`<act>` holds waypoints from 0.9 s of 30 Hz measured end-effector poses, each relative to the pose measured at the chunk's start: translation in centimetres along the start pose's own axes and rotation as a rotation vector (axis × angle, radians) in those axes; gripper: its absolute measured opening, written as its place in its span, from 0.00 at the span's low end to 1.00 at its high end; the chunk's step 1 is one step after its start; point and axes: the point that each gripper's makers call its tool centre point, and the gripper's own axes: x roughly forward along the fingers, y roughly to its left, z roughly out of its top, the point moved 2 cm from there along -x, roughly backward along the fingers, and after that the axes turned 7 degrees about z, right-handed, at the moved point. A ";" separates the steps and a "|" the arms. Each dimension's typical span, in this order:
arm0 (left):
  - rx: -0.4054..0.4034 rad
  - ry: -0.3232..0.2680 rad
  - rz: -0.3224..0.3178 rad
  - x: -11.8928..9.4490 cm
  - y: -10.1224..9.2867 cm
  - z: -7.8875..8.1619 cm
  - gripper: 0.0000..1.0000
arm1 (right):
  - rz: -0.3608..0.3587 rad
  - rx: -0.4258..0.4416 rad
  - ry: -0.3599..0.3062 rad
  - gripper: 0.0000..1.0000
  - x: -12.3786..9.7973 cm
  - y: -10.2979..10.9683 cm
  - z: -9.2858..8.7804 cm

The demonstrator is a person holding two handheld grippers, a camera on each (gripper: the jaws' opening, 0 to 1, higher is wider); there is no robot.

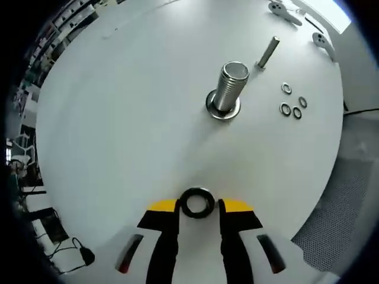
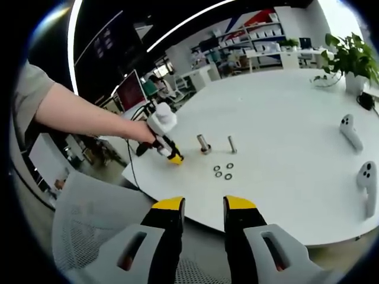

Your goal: Place the washer onto the threaded stud by aligning its center hole with the stud, sliding it down to the base, and recovering from edge contact or off-axis alignment until the washer reaches the visible bottom stop.

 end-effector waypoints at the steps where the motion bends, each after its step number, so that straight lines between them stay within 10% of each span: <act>1: -0.009 0.006 0.007 0.1 0.1 0.0 0.21 | 0.000 0.000 0.000 0.28 0.0 0.0 0.0; 27: -0.073 -0.105 0.029 -1.4 -1.0 2.0 0.19 | 0.000 -0.001 -0.007 0.28 0.0 0.0 0.1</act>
